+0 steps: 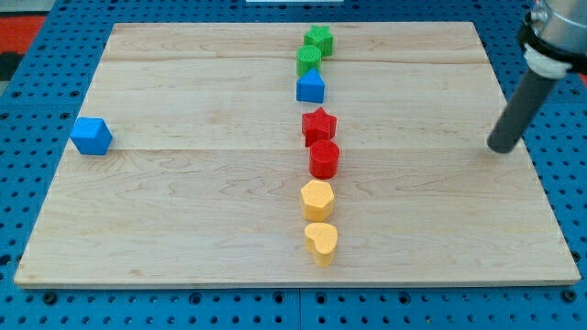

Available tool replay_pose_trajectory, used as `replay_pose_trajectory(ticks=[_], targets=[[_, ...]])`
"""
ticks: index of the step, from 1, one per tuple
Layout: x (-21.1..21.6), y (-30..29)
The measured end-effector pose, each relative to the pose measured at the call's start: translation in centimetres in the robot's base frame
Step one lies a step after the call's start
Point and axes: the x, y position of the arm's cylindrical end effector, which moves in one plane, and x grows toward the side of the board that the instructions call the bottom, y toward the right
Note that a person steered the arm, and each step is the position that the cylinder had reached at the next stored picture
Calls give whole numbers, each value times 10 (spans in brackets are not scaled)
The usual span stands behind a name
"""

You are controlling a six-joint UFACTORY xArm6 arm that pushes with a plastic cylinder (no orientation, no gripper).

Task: Move the blue cube slightly up and right

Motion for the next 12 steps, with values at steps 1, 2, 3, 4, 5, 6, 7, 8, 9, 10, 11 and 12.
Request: replay_pose_trajectory(ticks=[1,2,3,4,5,6,7,8,9,10,11,12], targets=[[-32,0],[-88,0],[-143,-2],[-194,-21],[-218,-68],[-234,-124],[-235,-160],[-234,-201],[-234,-272],[-214,-369],[-134,-395],[-70,-367]])
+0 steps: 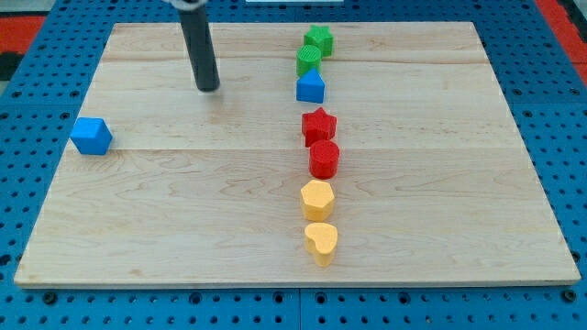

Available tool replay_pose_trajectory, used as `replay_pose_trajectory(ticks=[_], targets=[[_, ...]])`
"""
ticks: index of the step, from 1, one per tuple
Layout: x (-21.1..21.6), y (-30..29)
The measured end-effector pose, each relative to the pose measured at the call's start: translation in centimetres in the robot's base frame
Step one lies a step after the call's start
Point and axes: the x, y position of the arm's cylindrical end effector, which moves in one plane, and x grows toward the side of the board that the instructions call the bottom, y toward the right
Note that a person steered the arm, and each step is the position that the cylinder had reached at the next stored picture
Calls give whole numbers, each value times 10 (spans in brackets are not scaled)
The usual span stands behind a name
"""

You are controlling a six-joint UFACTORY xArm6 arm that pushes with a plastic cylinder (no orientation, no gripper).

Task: Move the blue cube slightly up and right

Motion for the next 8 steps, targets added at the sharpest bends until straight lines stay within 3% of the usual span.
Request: replay_pose_trajectory(ticks=[1,2,3,8], targets=[[88,-6],[149,-66],[148,-162],[-12,-127]])
